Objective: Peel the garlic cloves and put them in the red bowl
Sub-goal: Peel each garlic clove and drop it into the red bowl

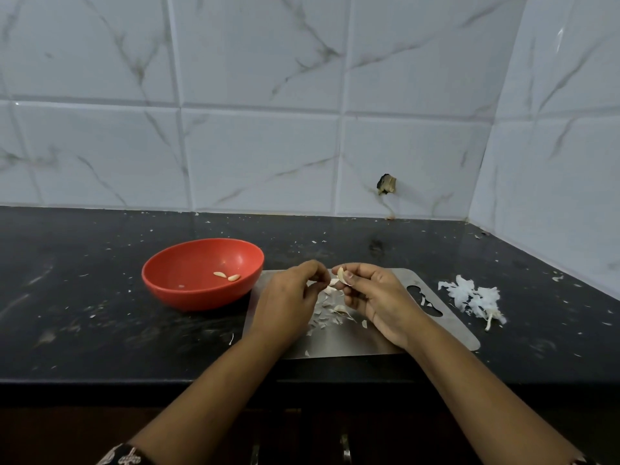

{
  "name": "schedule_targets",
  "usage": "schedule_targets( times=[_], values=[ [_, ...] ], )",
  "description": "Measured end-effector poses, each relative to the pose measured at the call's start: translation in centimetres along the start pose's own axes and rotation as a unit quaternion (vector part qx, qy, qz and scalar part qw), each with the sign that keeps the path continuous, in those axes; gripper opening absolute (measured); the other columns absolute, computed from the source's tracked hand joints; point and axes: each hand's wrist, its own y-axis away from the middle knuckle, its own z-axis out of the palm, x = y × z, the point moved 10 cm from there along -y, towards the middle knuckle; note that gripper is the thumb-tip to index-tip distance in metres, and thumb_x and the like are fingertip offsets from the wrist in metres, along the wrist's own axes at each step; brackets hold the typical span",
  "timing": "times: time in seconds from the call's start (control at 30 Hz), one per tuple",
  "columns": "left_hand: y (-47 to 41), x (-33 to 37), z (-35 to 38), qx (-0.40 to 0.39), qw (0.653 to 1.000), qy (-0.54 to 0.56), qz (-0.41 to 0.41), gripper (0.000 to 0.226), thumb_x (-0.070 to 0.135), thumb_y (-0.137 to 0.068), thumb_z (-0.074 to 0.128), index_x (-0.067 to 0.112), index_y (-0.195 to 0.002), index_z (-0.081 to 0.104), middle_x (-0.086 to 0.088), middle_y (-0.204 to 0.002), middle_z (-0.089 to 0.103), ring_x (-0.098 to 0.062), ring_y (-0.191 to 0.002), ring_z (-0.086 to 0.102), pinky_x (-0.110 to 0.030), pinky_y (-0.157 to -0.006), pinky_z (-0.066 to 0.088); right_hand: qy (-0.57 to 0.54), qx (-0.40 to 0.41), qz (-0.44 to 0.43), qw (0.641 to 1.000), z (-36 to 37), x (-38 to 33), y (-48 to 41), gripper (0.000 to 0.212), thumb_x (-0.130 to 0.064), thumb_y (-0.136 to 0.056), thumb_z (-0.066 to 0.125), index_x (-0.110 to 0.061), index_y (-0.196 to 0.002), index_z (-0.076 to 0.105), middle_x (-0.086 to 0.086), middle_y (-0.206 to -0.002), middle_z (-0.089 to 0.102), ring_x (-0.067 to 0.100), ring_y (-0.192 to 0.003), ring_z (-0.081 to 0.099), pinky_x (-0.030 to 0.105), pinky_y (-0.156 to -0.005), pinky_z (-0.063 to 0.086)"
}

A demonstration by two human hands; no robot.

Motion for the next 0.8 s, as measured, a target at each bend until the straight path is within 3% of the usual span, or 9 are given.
schedule_targets(
  times=[0.1, 0.23, 0.43, 0.6, 0.8],
  values=[
    [0.0, 0.2, -0.3, 0.011, 1.000, -0.003, 0.008, 0.016, 0.013, -0.091, 0.062, 0.023, -0.100, 0.070, 0.012, -0.092, 0.072, -0.002, -0.076, 0.062, -0.031, -0.072, 0.054, 0.009, -0.014, 0.011, 1.000, 0.4, 0.2, 0.0, 0.018, -0.004, -0.097, 0.052, -0.001, -0.104, 0.068, 0.003, -0.072, 0.065, 0.003, -0.061, 0.057, 0.015, -0.059, 0.051],
    [0.2, 1.2, -1.0, 0.028, 0.999, 0.001, 0.031, 0.011, 0.021, -0.089, 0.066, 0.027, -0.098, 0.068, 0.015, -0.094, 0.066, -0.004, -0.061, 0.053, -0.026, -0.062, 0.048, 0.020, -0.026, 0.028, 0.999, 0.6, 0.4, 0.1, 0.014, -0.005, -0.096, 0.054, -0.002, -0.102, 0.066, 0.005, -0.074, 0.065, 0.004, -0.061, 0.057, 0.016, -0.058, 0.051],
    [0.0, 0.8, -1.0, 0.027, 0.998, 0.055, 0.026, 0.007, 0.020, -0.083, 0.072, 0.025, -0.088, 0.070, 0.014, -0.091, 0.065, -0.009, -0.065, 0.053, -0.025, -0.063, 0.047, 0.027, -0.063, 0.036, 0.997, 1.1, 0.6, 0.3, 0.020, -0.010, -0.099, 0.051, -0.003, -0.102, 0.069, 0.006, -0.075, 0.066, 0.008, -0.063, 0.058, 0.018, -0.061, 0.051],
    [-0.1, -1.1, -1.7, 0.068, 0.990, 0.115, -0.037, 0.013, 0.026, -0.078, 0.076, 0.035, -0.075, 0.067, 0.016, -0.083, 0.067, -0.012, -0.062, 0.053, -0.027, -0.060, 0.046, -0.011, -0.071, 0.011, 0.997, 1.5, 0.2, 0.4, 0.025, -0.016, -0.099, 0.049, -0.002, -0.103, 0.070, 0.008, -0.078, 0.068, 0.009, -0.066, 0.058, 0.018, -0.062, 0.052],
    [-0.2, -0.3, -0.9, 0.022, 0.987, 0.153, -0.036, 0.022, 0.018, -0.081, 0.074, 0.040, -0.085, 0.069, 0.021, -0.083, 0.070, -0.010, -0.061, 0.058, -0.024, -0.061, 0.051, 0.073, -0.013, -0.069, 0.995, 0.3, -1.0, 0.2, 0.013, -0.008, -0.094, 0.057, -0.005, -0.092, 0.070, 0.004, -0.074, 0.070, 0.007, -0.064, 0.059, 0.018, -0.062, 0.051]
  ],
)
